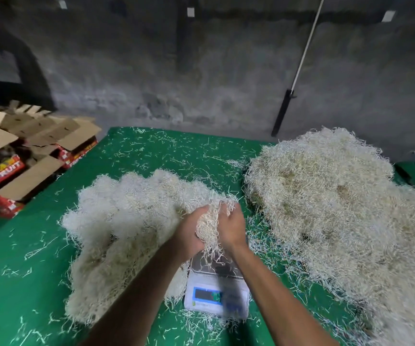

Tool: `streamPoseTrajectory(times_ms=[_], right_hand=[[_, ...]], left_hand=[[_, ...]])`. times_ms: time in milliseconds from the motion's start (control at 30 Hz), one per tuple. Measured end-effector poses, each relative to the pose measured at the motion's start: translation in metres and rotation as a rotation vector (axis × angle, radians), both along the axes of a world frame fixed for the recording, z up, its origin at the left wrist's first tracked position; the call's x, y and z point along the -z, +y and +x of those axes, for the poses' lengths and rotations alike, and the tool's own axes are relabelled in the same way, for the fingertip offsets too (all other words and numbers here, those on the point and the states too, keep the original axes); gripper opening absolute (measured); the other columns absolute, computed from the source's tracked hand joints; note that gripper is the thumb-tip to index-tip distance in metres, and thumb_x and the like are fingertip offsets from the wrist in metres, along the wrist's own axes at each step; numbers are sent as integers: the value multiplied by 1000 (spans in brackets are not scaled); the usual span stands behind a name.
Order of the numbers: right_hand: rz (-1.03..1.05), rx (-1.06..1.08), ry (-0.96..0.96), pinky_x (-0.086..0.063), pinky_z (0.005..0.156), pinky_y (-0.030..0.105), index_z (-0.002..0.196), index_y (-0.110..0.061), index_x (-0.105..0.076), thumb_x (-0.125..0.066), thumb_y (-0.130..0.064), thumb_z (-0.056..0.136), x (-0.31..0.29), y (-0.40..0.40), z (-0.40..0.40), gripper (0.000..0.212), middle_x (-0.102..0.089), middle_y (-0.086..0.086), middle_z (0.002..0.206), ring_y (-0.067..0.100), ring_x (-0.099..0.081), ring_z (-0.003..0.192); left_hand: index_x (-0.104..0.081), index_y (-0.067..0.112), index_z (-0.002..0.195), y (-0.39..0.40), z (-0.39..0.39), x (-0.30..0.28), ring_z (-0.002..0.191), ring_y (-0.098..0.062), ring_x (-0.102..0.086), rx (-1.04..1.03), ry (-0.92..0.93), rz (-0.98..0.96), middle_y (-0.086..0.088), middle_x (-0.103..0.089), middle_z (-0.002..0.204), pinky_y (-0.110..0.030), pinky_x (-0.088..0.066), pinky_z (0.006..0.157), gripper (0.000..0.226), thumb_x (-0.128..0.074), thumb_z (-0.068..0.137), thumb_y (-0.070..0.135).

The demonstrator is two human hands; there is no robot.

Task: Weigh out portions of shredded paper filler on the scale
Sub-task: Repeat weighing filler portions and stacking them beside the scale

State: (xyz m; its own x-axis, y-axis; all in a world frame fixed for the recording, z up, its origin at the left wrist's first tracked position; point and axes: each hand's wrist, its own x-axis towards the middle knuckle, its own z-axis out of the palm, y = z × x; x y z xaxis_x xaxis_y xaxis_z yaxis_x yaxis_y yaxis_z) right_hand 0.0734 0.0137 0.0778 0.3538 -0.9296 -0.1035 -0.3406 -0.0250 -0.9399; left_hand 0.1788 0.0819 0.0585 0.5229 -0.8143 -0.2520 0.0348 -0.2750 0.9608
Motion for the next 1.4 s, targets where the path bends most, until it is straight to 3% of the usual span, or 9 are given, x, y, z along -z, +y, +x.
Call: streamPoseTrajectory(times_ms=[133,300,433,567,633,733,967,1100,1400], right_hand=[[90,-226,85,-46,111,49,162,-17,-19,-46,-80,89,17,-17,-22,100,-48,16,152,27,-61,126],[228,-119,104,-59,67,27,155,-10,-37,-63,-30,100,47,-41,-49,65,-67,-1,83,5,-59,63],[280,55,130,-43,39,23,160,-8,-24,-56,-13,103,69,-52,-78,65,-67,20,87,11,-50,43],[238,-45,245,-56,48,24,152,-8,-40,-56,-42,102,91,-39,-93,62,-68,7,76,10,-68,56],[262,-41,185,-55,49,22,137,-5,-57,-52,-54,98,94,-35,-99,63,-66,3,73,4,-64,52],[316,203,-11,-61,82,43,119,9,-60,-35,-51,106,97,-24,-106,67,-70,28,103,30,-73,92],[367,326,-48,-55,75,31,107,-12,-63,-33,-29,111,108,39,-115,35,-73,-3,93,6,-68,76],[474,291,-102,-58,51,25,103,-4,-63,-38,-17,109,115,76,-121,29,-74,6,76,10,-70,58],[504,312,-168,-47,109,47,109,-6,-66,-43,-21,109,122,129,-125,28,-77,12,96,23,-74,94]], left_hand=[[-50,11,147,-1,8,13,68,3,-58,-63,194,2,-17,-59,134,-12,-52,59,79,-50,77,-26],[-66,6,108,-4,2,39,62,-7,-63,-199,220,77,-1,-62,90,-22,-60,61,30,-81,84,12],[-61,-2,98,-12,10,60,73,-19,-63,-342,347,222,-10,-56,83,-46,-63,76,33,-85,79,9],[-49,-10,132,-5,9,85,90,-24,-69,-350,287,358,-27,-61,114,-28,-58,57,74,-88,76,18],[-61,7,129,7,9,88,70,-12,-68,-283,107,335,-11,-70,82,-28,-55,55,62,-87,76,24],[-70,24,63,34,8,94,50,-13,-55,-221,-55,210,6,-58,47,-31,-47,56,16,-82,73,26],[-64,-2,117,92,-29,110,93,-21,-72,-287,248,70,-9,-72,100,-49,-60,89,49,-81,79,23],[-65,22,117,121,-50,116,99,-20,-74,-261,438,109,-8,-73,114,-39,-62,79,23,-68,96,31],[-58,16,133,161,-78,118,106,-23,-70,-346,604,203,-5,-70,125,-41,-61,77,34,-49,106,34]])
